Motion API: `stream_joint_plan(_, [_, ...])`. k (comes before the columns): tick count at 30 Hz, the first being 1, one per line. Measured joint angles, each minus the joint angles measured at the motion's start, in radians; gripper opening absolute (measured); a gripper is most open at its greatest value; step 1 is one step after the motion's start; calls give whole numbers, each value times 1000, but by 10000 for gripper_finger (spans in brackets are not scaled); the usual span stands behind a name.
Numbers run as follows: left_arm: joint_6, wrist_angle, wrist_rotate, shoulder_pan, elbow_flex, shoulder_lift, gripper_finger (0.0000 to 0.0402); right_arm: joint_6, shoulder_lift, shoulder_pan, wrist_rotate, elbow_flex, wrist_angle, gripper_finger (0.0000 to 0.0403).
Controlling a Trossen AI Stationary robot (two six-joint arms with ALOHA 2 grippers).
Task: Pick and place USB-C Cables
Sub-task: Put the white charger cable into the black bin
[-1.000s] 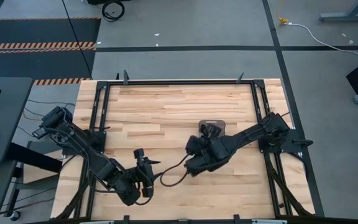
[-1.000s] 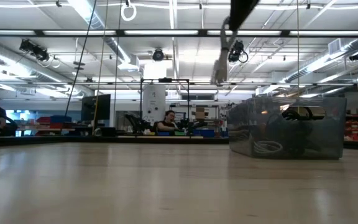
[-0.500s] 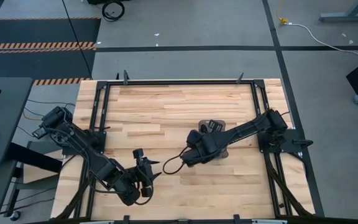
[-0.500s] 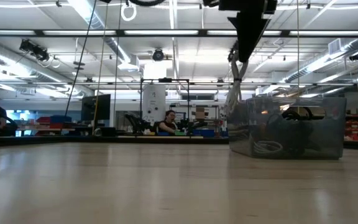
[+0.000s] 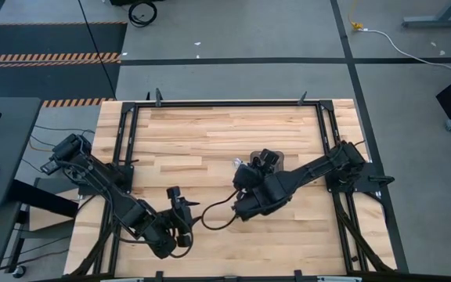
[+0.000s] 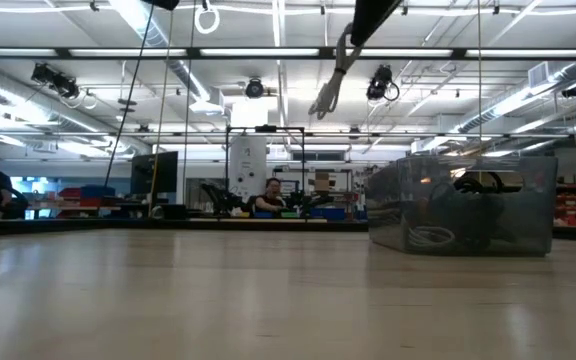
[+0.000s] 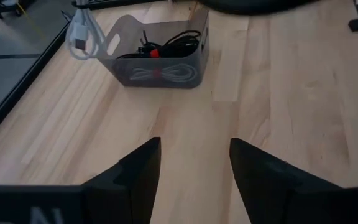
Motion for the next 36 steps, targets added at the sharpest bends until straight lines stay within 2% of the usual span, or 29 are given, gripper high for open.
stream_joint_plan(3, [18,-19,-4,0,0,0,199,-27,0,-1,-8,-4,1,20])
stream_joint_plan(6, [50,-17,-9,0,0,0,199,-75,0,3,41,-12,1,21])
stream_joint_plan(8, [55,-16,-10,0,0,0,199,-137,0,3,26,-12,11,26])
stream_joint_plan(15, [107,-11,-15,3,0,0,199,-488,-9,-21,-354,28,110,41])
stream_joint_plan(23, [99,-10,-11,20,0,0,199,-738,-53,-132,-630,137,221,21])
stream_joint_plan(29, [73,-28,3,3,0,0,199,-751,-146,-204,-664,136,162,24])
stream_joint_plan(36, [46,-55,3,-18,0,0,199,-621,-220,-230,-633,103,-4,22])
